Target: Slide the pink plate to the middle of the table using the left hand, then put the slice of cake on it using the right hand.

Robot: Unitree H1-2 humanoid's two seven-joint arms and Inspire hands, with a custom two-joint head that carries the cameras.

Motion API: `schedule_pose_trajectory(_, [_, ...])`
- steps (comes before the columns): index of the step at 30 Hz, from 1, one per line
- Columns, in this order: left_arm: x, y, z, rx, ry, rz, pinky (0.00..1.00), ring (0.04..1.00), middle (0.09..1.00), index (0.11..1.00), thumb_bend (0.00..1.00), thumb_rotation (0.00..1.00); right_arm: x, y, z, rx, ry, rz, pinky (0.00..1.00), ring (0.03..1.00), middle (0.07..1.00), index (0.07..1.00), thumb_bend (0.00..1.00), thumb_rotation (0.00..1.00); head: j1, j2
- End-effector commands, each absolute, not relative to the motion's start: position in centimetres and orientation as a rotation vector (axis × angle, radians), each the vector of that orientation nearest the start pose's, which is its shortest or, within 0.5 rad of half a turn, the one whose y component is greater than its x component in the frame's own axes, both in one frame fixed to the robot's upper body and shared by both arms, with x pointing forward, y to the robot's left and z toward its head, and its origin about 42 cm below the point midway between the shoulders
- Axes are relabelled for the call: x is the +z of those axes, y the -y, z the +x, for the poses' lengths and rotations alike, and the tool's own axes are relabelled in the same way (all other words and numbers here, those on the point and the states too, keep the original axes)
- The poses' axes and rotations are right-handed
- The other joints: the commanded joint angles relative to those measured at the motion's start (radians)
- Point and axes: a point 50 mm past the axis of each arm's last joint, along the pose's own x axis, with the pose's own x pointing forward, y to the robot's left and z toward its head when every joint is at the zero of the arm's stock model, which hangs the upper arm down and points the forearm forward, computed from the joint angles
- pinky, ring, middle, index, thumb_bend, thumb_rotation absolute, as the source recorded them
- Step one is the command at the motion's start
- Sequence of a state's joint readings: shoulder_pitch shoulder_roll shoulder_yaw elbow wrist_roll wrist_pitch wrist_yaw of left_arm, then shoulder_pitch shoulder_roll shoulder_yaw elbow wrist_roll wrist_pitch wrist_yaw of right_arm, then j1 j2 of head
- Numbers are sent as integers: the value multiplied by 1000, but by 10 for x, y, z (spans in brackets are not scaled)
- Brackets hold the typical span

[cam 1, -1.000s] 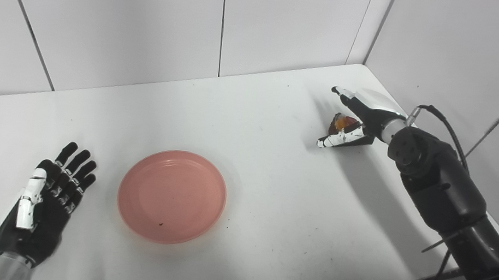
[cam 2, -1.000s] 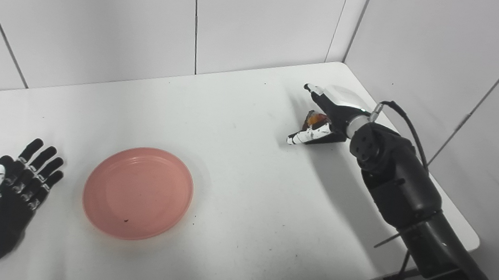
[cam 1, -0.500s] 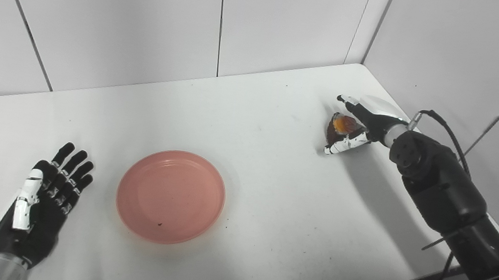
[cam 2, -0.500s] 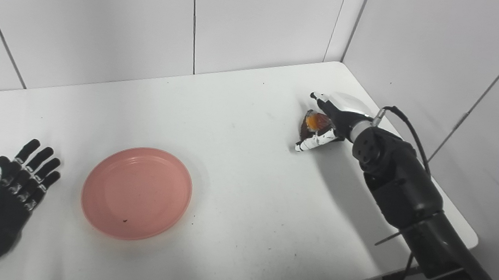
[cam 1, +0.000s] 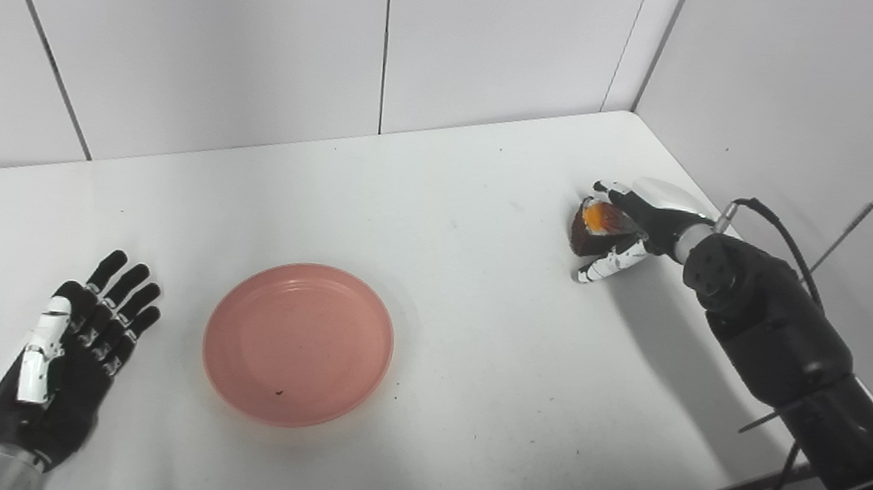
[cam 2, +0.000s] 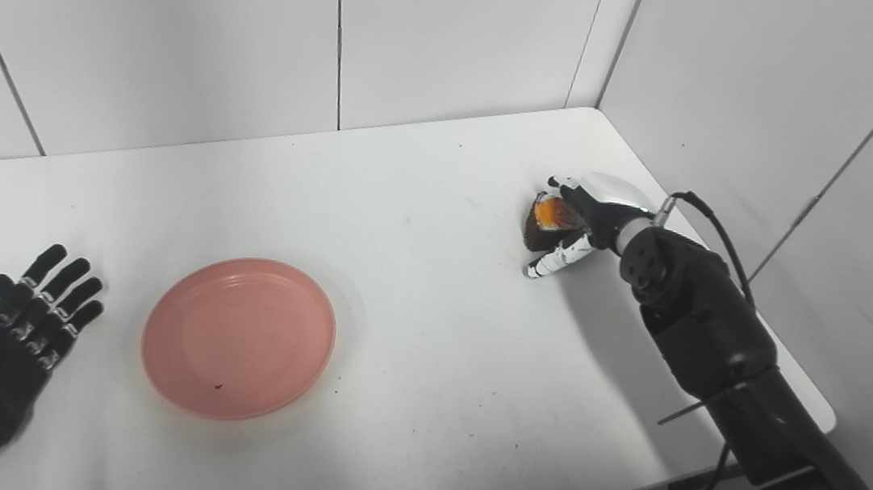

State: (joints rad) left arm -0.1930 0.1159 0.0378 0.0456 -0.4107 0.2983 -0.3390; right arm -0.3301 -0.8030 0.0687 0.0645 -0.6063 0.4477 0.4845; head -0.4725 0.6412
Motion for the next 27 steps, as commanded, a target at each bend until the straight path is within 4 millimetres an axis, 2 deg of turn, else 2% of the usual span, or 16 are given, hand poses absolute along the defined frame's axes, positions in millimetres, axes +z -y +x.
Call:
schedule_pose_trajectory(1, [115, -232, 332, -383, -189, -314, 970, 949, 954, 948, 384, 1000, 280, 452, 377, -45, -335, -1304, 806, 943, 976, 947, 1000, 271, 1, 0])
schedule_pose_trajectory(7, [115, -232, 332, -383, -189, -306, 969, 947, 952, 945, 392, 1000, 279, 453, 380, -64, -325, -1297, 784, 916, 954, 930, 986, 235, 1, 2])
schedule_pose_trajectory(12, [114, -233, 331, -376, -193, -309, 961, 942, 947, 938, 397, 1000, 278, 457, 384, -84, -309, -1283, 785, 905, 939, 921, 938, 250, 5, 0])
schedule_pose_trajectory(18, [115, -233, 330, -375, -195, -306, 964, 945, 949, 942, 395, 1000, 277, 459, 390, -92, -285, -1268, 741, 864, 910, 910, 935, 229, 9, 1])
schedule_pose_trajectory(22, [115, -234, 329, -380, -196, -300, 973, 952, 956, 947, 394, 1000, 277, 458, 393, -98, -274, -1277, 723, 848, 892, 904, 955, 282, 10, 3])
schedule_pose_trajectory(27, [114, -235, 329, -381, -198, -305, 970, 950, 954, 944, 398, 1000, 274, 458, 397, -111, -265, -1284, 715, 835, 872, 889, 946, 285, 12, 6])
